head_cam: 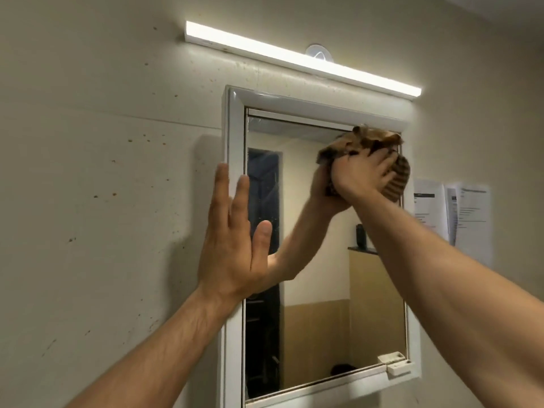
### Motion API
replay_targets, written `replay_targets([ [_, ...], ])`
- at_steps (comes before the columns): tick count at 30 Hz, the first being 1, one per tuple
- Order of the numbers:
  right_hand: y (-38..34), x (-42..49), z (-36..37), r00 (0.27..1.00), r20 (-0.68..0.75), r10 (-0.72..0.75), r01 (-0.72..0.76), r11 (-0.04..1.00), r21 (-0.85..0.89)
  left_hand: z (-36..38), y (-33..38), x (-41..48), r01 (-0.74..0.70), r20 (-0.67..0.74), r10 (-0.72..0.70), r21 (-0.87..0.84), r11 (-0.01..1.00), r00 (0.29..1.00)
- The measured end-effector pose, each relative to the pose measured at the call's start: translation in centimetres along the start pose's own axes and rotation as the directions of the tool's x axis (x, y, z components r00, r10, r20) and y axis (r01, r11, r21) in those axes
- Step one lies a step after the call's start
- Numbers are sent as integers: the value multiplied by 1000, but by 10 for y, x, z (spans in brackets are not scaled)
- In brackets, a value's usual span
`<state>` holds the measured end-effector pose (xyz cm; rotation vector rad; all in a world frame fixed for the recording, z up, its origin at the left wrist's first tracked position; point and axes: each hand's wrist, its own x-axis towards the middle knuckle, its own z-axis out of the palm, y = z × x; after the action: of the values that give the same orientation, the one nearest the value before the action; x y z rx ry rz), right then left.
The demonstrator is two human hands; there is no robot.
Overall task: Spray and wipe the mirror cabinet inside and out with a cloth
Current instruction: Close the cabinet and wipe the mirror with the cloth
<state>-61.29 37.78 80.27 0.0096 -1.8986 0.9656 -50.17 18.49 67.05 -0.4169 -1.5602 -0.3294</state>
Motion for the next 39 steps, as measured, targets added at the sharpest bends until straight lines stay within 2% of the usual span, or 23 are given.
replay_targets([
  [2,-24,-34,8,933,2,-360,360,932,-38,0,-3,-3,-1,-96,-7,-89,996,995],
  [4,-36,-73,21,617,20,-786,786,616,-41,1,-6,-5,10,-154,-32,-139,990,988],
  [6,-34,-100,31,329,19,-944,944,328,-34,1,-6,-9,61,-179,-90,-163,985,980],
  [8,-15,-103,36,253,24,-967,967,253,-8,2,-7,-11,79,-165,-102,-140,987,981],
  [10,19,-90,33,353,30,-935,936,353,-17,2,-8,-14,53,-110,-58,-49,997,992],
  [11,40,-82,29,497,27,-867,868,496,-28,3,-8,-16,39,-65,-39,2,999,997],
  [13,81,-68,21,836,-8,-549,549,836,-15,3,-6,-25,6,35,-9,86,996,999],
  [15,108,-69,19,992,-19,-123,124,992,6,3,-6,-36,-30,90,18,135,990,996],
  [17,104,-88,23,992,6,123,-123,992,-8,1,-4,-41,-40,101,28,120,992,994],
  [18,93,-102,27,993,14,120,-119,992,-34,1,-3,-40,-38,97,30,80,996,995],
  [20,70,-145,40,982,30,-185,187,979,-76,-1,-2,-39,-24,80,27,-36,999,996],
  [21,61,-169,47,904,63,-423,427,902,-70,-2,-1,-40,-20,64,25,-77,997,998],
  [23,59,-212,59,618,141,-773,784,621,-28,-4,-2,-46,6,21,-4,-110,994,1000],
  [26,88,-213,57,388,161,-907,916,400,45,-4,-4,-66,46,16,-45,-95,994,999],
  [27,102,-206,54,409,160,-898,907,420,35,-4,-4,-76,36,35,-33,-67,997,999],
  [29,132,-198,50,692,98,-715,719,695,-11,-2,-4,-94,13,92,-12,-10,1000,996],
  [30,144,-200,49,874,49,-483,484,875,-10,-2,-3,-102,19,118,-20,8,1000,993],
  [31,151,-206,49,982,22,-189,188,982,32,-1,-1,-107,34,132,-37,23,999,991],
  [33,149,-237,57,977,85,195,-198,980,26,0,3,-114,72,136,-75,31,997,988],
  [34,146,-258,62,978,121,169,-169,986,-14,1,4,-114,80,127,-83,24,996,988],
  [36,145,-306,73,953,197,-229,243,969,-47,1,6,-111,94,112,-95,11,995,989],
  [38,159,-339,73,706,279,-651,677,736,3,0,7,-111,120,104,-117,-23,992,988],
  [39,170,-339,68,592,297,-749,776,630,42,0,8,-113,133,106,-128,-40,990,986],
])
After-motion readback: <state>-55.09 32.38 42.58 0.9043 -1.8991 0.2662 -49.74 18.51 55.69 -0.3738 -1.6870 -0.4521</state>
